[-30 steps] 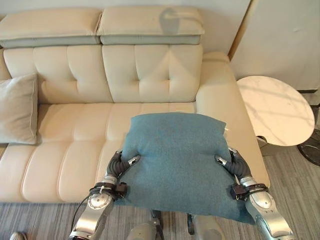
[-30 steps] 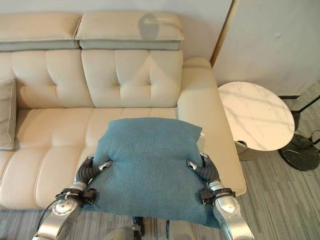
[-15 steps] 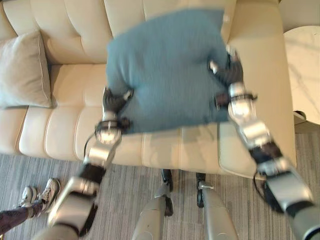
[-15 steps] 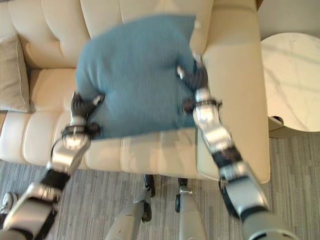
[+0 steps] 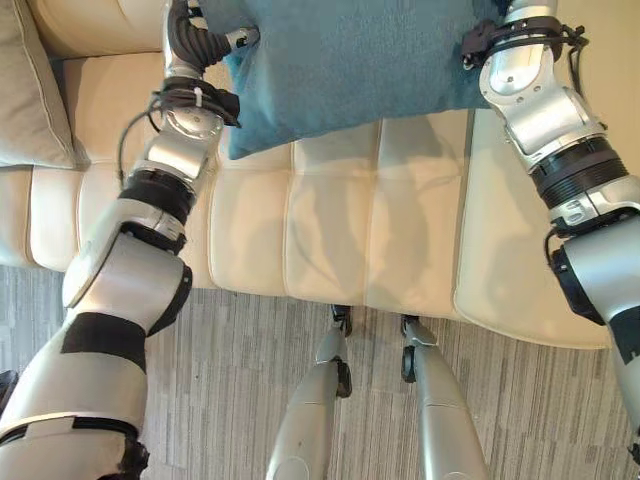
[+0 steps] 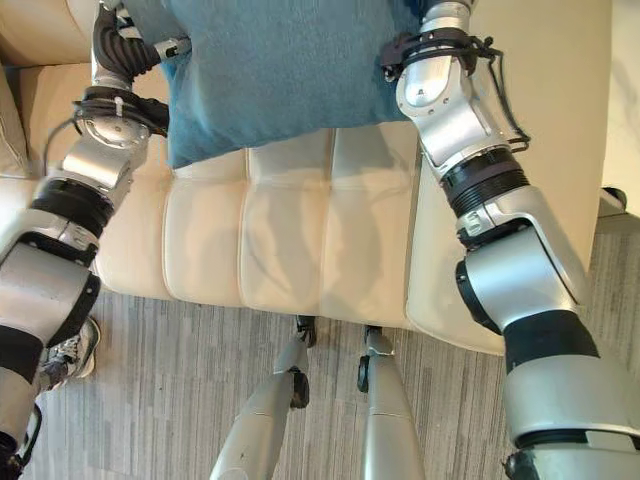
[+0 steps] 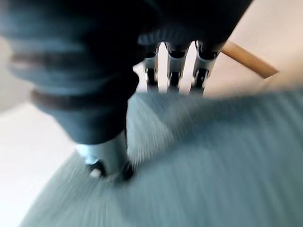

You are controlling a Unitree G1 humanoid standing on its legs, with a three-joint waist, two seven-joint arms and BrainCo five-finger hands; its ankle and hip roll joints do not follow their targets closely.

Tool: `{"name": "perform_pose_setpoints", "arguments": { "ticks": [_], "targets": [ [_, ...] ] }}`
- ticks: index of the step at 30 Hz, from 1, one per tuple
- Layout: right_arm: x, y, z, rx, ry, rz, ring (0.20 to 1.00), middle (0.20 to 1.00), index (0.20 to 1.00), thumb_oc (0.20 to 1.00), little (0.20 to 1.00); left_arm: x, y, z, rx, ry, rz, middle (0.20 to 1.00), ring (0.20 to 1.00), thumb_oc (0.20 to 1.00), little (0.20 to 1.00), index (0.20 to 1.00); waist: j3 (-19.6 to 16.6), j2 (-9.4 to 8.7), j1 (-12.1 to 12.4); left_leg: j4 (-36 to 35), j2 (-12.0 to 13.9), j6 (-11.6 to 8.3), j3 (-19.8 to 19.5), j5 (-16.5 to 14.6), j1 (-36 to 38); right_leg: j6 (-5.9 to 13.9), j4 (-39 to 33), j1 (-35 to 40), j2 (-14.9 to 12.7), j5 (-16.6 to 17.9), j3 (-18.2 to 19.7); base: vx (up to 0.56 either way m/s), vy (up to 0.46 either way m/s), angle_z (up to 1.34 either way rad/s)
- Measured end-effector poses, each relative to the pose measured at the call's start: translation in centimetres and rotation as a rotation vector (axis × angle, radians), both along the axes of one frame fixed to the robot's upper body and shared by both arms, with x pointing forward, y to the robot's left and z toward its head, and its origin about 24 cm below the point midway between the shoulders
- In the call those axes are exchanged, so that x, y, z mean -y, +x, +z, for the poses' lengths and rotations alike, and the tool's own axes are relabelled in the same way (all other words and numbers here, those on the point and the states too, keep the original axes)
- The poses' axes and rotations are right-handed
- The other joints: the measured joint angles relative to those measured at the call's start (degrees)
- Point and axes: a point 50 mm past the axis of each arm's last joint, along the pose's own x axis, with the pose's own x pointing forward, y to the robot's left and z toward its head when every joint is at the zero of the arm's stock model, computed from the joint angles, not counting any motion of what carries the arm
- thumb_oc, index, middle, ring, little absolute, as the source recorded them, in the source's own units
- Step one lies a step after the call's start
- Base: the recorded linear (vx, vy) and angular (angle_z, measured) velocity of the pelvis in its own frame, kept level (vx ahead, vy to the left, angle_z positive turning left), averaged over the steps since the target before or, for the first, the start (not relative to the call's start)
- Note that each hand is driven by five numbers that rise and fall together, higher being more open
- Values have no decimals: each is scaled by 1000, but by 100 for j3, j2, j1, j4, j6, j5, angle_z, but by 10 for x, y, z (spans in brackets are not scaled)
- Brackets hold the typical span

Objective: Pick up all the scattered cushions and arrange them neatly on the sofa.

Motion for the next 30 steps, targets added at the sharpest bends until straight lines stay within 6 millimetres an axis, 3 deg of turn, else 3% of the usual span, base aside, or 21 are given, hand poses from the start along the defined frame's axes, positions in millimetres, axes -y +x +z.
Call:
{"name": "perform_pose_setpoints", "arguments": {
  "ticks": [6,9,10,15,18,20,22,24,25,26,28,29,30],
  "targets": [
    [9,16,-52,-178,102,60,1000,1000,1000,1000,1000,-3,-2,0,-16,52,-7,1000,1000,1000,1000,1000,189,32,-93,-69,-27,-14,-122,21,-192,30,224,-298,-36,-119,-8,13,0,7],
    [-9,11,-105,-254,196,199,1000,1000,1000,1000,1000,-17,-5,-29,-50,18,-14,1000,1000,1000,1000,1000,444,78,-217,-79,-71,-15,-113,22,-188,31,420,-398,-101,-216,7,0,33,4],
    [-12,11,-110,-269,197,209,1000,1000,1000,1000,1000,-18,-6,-29,-50,17,-13,1000,1000,1000,1000,1000,535,82,-216,-79,-74,-15,-110,22,-193,32,417,-405,-100,-216,15,0,0,0],
    [-20,10,-117,-260,222,250,1000,1000,1000,1000,1000,-24,-8,-28,-34,-17,-1,1000,1000,1000,1000,1000,690,81,-262,-83,-87,-37,-105,65,-211,32,459,-455,-108,-216,52,-7,5,0],
    [-9,5,-102,-213,190,249,1000,1000,1000,1000,1000,-40,-16,-27,6,-69,13,1000,1000,1000,1000,1000,691,79,-272,-84,-89,-43,-96,102,-114,28,502,-386,-105,-213,69,-22,10,0],
    [3,-5,-92,-179,118,253,1000,1000,1000,1000,1000,-43,-28,-39,50,-123,-37,1000,1000,1000,1000,1000,716,67,-260,-91,-86,-44,-83,103,90,24,506,-189,-106,-210,68,-6,-3,-2],
    [21,-18,-89,-152,27,234,1000,1000,1000,1000,1000,-46,-39,-67,30,-115,-70,1000,1000,1000,1000,1000,717,65,-257,-115,-73,-45,-105,102,450,31,444,217,-100,-214,23,19,-9,3],
    [48,-41,-94,-128,-38,232,1000,1000,1000,1000,1000,-53,-64,-92,13,-29,-99,1000,1000,1000,1000,1000,707,50,-266,-177,-61,-63,-133,82,875,93,397,660,-89,-306,-7,57,-15,11],
    [62,-62,-102,-117,-54,246,1000,1000,1000,1000,1000,-59,-85,-103,43,-56,-120,1000,1000,1000,1000,1000,710,36,-271,-194,-48,-91,-130,40,1037,75,389,834,-83,-336,-28,62,-4,11],
    [71,-77,-115,-131,-60,261,1000,1000,1000,1000,1000,-64,-97,-117,42,-75,-124,1000,1000,1000,1000,1000,715,22,-259,-193,-52,-97,-138,36,1196,55,400,1003,-91,-357,-42,76,4,11],
    [91,-100,-176,-315,-22,270,1000,1000,1000,1000,1000,-81,-124,-179,-148,-134,-84,1000,1000,1000,1000,1000,572,-97,-272,-173,-25,-63,-122,-204,1750,93,252,1621,-95,-521,-122,75,26,4],
    [98,-108,-206,-421,10,269,1000,1000,1000,1000,1000,-85,-134,-203,-245,-146,-76,1000,1000,1000,1000,1000,329,-238,-297,-86,-20,-129,-113,-355,1726,66,245,1637,-96,-584,-113,99,37,1],
    [103,-113,-219,-468,30,265,1000,1000,1000,1000,1000,-85,-138,-211,-276,-153,-84,1000,1000,1000,1000,1000,280,-291,-299,-61,-16,-142,-99,-388,1746,44,199,1689,-102,-596,-110,96,41,13]
  ]
}}
